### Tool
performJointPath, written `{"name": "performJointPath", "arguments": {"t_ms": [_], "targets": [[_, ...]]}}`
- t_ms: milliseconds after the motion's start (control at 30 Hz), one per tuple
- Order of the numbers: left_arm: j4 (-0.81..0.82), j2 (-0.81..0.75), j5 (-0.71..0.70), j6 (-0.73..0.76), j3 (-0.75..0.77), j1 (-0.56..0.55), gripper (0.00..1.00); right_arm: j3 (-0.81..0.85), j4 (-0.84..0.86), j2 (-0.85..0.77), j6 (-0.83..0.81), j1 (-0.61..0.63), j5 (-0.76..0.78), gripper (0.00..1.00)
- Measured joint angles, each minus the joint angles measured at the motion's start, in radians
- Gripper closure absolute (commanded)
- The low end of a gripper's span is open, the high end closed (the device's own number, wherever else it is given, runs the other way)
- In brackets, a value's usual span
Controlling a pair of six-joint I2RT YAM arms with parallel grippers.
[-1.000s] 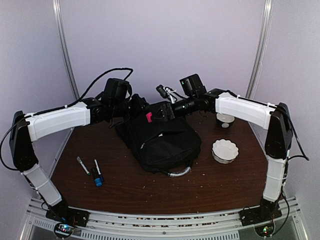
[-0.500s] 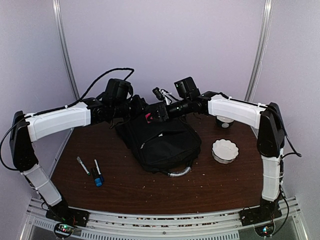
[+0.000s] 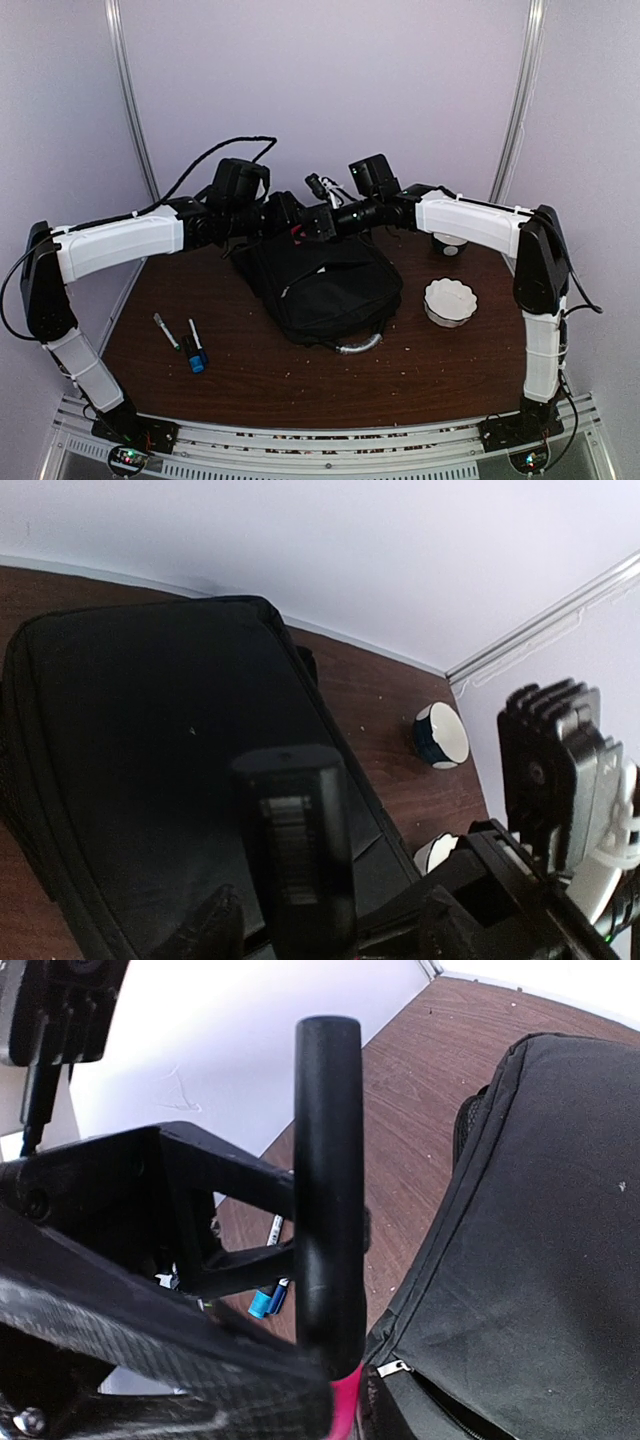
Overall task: Pack the student bag
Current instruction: Pass from the left arm to the right
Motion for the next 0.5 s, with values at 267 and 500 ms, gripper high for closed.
{"name": "performJointPath", "arguments": {"t_ms": [267, 500], "targets": [[-0.034, -0.017, -0.090, 0.229, -0.003, 0.023, 0.33, -0.117, 0.002, -0.051, -0.040, -0.081, 0.000, 0.96], [-0.009, -0.093, -0.089, 0.573, -0.027, 0.058, 0.41, -0.271, -0.173, -0.283, -0.268, -0.158, 0.034, 0.96]]}}
